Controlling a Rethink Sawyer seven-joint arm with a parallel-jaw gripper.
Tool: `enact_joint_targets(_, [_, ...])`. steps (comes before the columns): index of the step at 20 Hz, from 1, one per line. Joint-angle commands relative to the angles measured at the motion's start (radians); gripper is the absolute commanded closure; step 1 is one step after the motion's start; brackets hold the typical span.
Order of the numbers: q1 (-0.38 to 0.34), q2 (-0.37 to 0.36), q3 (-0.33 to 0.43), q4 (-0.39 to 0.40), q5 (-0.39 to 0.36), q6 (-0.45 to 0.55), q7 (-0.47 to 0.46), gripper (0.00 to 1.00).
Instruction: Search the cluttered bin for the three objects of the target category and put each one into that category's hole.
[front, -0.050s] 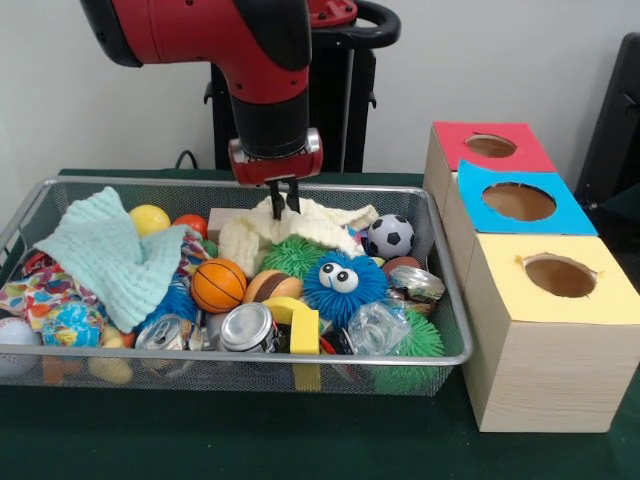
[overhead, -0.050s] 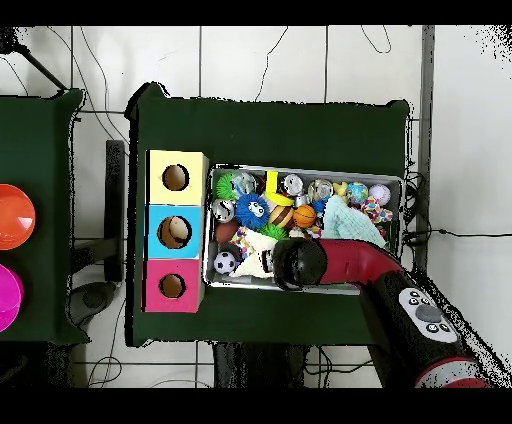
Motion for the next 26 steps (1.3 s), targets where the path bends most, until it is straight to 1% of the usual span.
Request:
enact_joint_targets(1, [0.000,-0.101,0.058,0.050,-0.004,0.004,0.000,1.00])
enact_joint_targets(5, [-0.015,-0.202,0.070,0.073,0.034,0.105,-0.047,1.00])
enact_joint_targets(8, [-0.018,-0.245,0.071,0.088,0.052,0.145,-0.059,1.00])
enact_joint_targets(11, [-0.012,-0.280,0.071,0.104,0.062,0.154,-0.055,1.00])
enact_joint_targets(13, [-0.006,-0.311,0.070,0.112,0.076,0.182,-0.056,1.00])
enact_joint_targets(16, [-0.005,-0.406,0.064,0.156,0.121,0.245,-0.063,1.00])
enact_joint_targets(19, [0.013,-0.471,0.053,0.180,0.157,0.291,-0.049,1.00])
enact_joint_targets(23, [0.031,-0.530,0.050,0.177,0.197,0.359,-0.048,1.00])
enact_joint_targets(26, [0.038,-0.565,0.045,0.163,0.209,0.406,-0.058,1.00])
